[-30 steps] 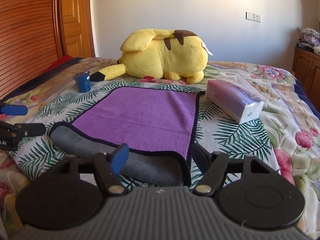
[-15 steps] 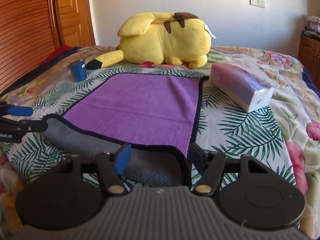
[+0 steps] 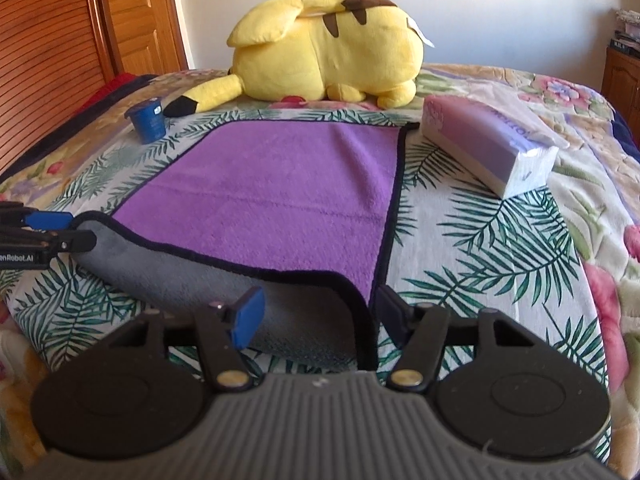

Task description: Fold towel

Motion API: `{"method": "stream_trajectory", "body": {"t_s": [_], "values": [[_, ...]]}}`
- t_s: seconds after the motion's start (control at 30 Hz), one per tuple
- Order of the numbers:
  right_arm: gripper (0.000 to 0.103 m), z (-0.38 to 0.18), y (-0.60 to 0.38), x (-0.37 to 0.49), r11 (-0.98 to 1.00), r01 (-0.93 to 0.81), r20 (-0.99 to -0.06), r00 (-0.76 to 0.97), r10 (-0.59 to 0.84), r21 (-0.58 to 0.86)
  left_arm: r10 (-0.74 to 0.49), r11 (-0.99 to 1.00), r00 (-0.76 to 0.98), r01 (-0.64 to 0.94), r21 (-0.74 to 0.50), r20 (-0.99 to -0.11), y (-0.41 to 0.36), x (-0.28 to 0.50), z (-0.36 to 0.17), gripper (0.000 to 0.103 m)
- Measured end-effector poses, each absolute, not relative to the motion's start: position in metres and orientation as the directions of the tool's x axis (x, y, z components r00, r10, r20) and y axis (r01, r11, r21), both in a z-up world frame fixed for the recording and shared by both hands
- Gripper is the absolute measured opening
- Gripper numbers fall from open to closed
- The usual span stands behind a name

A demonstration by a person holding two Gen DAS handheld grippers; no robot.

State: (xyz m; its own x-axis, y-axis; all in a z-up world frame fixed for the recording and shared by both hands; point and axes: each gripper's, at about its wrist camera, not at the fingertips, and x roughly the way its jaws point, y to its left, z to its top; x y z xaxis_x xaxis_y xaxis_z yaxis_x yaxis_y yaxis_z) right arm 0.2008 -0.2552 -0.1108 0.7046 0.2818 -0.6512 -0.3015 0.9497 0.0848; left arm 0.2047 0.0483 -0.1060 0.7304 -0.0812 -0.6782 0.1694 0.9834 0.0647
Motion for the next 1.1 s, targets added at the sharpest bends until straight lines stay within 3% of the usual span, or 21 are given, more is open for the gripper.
{"method": "stream_trajectory", "body": {"t_s": [0.3, 0.5, 0.57, 0.73, 1.1], "values": [[0.052, -0.115, -0.256, 0.2027, 0.946, -0.308, -0.676, 0.676, 0.293, 0.102, -0.092, 0.978, 0.718, 0.194, 0.072, -0.69, 0.0447, 0.2017, -0.11, 0.02], [0.037, -0.1149, -0.258, 0.2038, 0.945, -0.308, -0.682, 0.669, 0.297, 0.11, -0.094, 0.977, 0.721, 0.2, 0.076, -0.686, 0.0436, 0.1998, -0.1096, 0.008], [0.025, -0.1145, -0.2584, 0.204, 0.944, -0.312, -0.682, 0.668, 0.299, 0.108, -0.094, 0.977, 0.724, 0.2, 0.079, -0.684, 0.0424, 0.1994, -0.109, 0.007], [0.021, -0.1142, -0.2588, 0.204, 0.941, -0.32, -0.683, 0.664, 0.305, 0.109, -0.106, 0.974, 0.726, 0.213, 0.074, -0.679, 0.0405, 0.1976, -0.1067, 0.0], [0.005, -0.1154, -0.2567, 0.2034, 0.938, -0.337, -0.687, 0.662, 0.298, 0.082, -0.12, 0.971, 0.731, 0.228, 0.074, -0.671, 0.0409, 0.1964, -0.1067, 0.0]]}}
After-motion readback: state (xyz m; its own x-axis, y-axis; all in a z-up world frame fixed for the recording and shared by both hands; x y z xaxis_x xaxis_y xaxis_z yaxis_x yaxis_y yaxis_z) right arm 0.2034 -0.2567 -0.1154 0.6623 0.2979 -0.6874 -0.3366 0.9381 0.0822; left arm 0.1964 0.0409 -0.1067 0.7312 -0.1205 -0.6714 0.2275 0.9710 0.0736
